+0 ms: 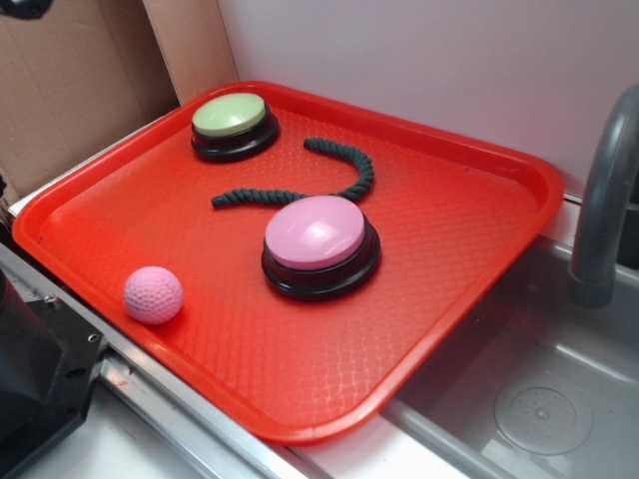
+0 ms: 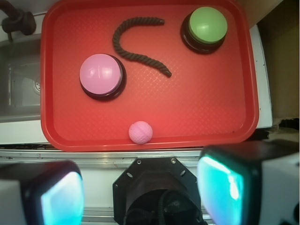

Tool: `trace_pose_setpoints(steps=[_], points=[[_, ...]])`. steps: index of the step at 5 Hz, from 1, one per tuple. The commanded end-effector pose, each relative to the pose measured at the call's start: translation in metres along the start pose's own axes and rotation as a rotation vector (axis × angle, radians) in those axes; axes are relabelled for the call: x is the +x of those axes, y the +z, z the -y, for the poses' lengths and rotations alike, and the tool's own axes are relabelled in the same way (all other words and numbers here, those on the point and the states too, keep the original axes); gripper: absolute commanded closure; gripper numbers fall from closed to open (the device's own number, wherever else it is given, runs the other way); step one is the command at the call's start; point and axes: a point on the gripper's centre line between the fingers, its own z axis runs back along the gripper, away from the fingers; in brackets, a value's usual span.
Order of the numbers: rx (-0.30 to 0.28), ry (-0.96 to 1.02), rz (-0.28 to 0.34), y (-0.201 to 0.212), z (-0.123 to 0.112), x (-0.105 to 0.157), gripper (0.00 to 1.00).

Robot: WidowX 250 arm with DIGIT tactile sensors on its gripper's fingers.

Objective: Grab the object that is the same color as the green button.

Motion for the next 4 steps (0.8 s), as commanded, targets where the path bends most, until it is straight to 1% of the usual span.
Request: trace_pose_setpoints(steps=[1,2,3,4], points=[[0.0,0.0,0.0,0.0,0.0,0.0,0.0],[0.012,-0.024,0.002,-0.007,-0.001,0.014,0.0],[0.097,-0.084,0.021,-0.018,-0.004,0.031,0.0],[0.173,-0.205,0.03,-0.038,-0.009,0.055,0.0]])
